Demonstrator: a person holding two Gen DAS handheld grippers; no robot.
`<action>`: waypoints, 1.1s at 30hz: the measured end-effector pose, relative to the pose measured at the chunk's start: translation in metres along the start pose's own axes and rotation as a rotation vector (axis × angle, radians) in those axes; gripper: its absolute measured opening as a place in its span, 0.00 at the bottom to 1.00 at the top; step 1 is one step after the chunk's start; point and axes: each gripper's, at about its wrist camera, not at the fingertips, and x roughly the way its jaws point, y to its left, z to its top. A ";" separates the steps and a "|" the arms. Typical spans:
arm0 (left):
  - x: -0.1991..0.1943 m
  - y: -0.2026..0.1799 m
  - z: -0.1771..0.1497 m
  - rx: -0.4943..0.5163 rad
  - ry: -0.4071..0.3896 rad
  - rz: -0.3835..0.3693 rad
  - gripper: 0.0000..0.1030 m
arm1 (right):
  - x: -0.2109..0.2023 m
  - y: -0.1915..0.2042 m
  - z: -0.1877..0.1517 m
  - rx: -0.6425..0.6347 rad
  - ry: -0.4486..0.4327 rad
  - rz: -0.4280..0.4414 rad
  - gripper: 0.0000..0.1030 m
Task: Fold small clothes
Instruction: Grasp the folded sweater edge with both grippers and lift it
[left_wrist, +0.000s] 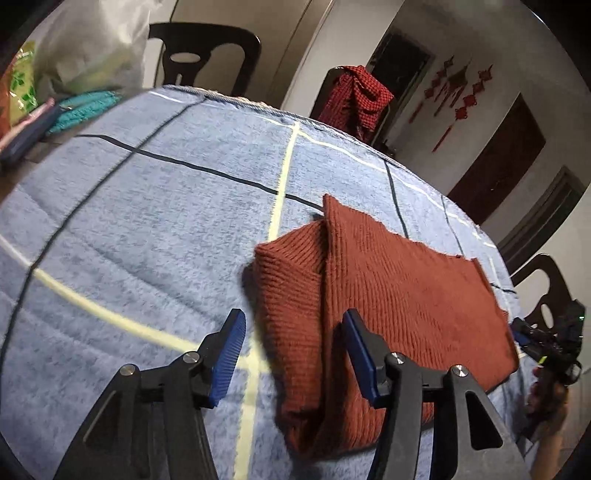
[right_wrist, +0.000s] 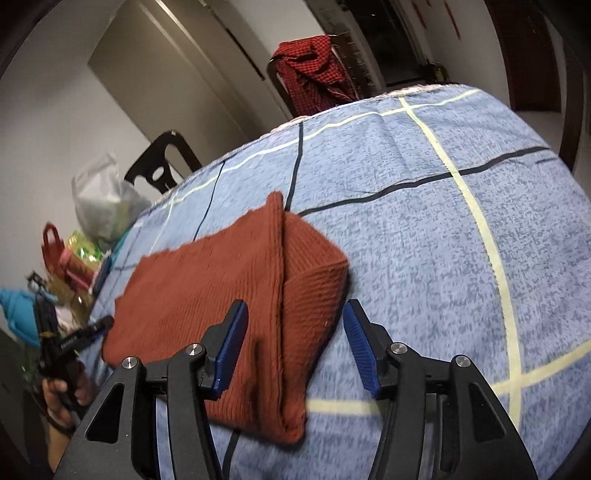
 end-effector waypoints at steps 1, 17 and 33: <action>0.002 -0.001 0.001 0.002 -0.001 -0.014 0.58 | 0.003 -0.002 0.001 0.012 0.011 0.017 0.53; 0.010 -0.019 -0.005 0.042 0.002 -0.138 0.61 | 0.006 0.006 -0.010 -0.004 0.095 0.173 0.53; 0.005 -0.037 0.004 0.079 -0.004 -0.098 0.22 | 0.015 0.031 0.002 -0.059 0.102 0.067 0.15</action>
